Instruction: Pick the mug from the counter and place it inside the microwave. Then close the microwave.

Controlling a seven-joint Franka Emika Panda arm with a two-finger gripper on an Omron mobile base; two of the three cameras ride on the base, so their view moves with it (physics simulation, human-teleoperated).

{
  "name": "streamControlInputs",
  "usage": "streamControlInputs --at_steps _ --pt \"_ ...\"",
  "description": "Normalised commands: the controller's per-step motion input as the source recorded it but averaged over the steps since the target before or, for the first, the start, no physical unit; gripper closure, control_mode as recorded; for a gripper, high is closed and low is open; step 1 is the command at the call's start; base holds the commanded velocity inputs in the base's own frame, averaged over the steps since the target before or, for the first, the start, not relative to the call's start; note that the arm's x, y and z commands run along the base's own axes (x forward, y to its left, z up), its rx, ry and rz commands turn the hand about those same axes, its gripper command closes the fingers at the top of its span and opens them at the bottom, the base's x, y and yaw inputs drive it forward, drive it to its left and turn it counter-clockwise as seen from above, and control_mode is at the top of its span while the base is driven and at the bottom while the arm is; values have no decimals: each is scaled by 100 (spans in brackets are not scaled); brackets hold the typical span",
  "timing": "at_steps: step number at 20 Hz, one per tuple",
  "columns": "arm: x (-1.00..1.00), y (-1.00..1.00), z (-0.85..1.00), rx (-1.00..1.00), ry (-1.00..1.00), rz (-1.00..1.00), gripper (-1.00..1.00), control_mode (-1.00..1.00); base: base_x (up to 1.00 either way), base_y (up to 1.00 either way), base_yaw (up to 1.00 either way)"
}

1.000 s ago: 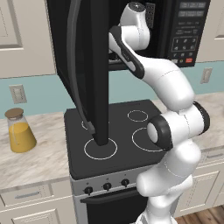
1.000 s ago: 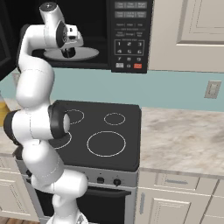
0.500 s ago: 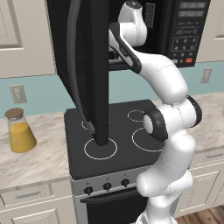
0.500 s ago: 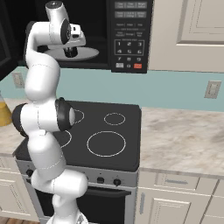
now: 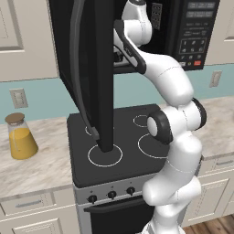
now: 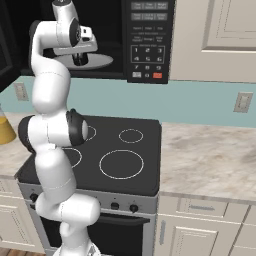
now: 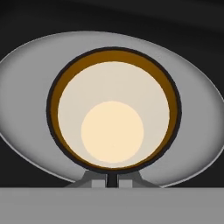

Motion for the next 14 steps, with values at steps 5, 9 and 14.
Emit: streamControlInputs --at_steps 5,9,14 --pt "0 6 -17 0 0 0 100 -100 0 0 0" --pt "0 0 0 0 0 0 100 -100 0 0 0" --pt "0 0 0 0 0 0 -100 -100 0 0 0"
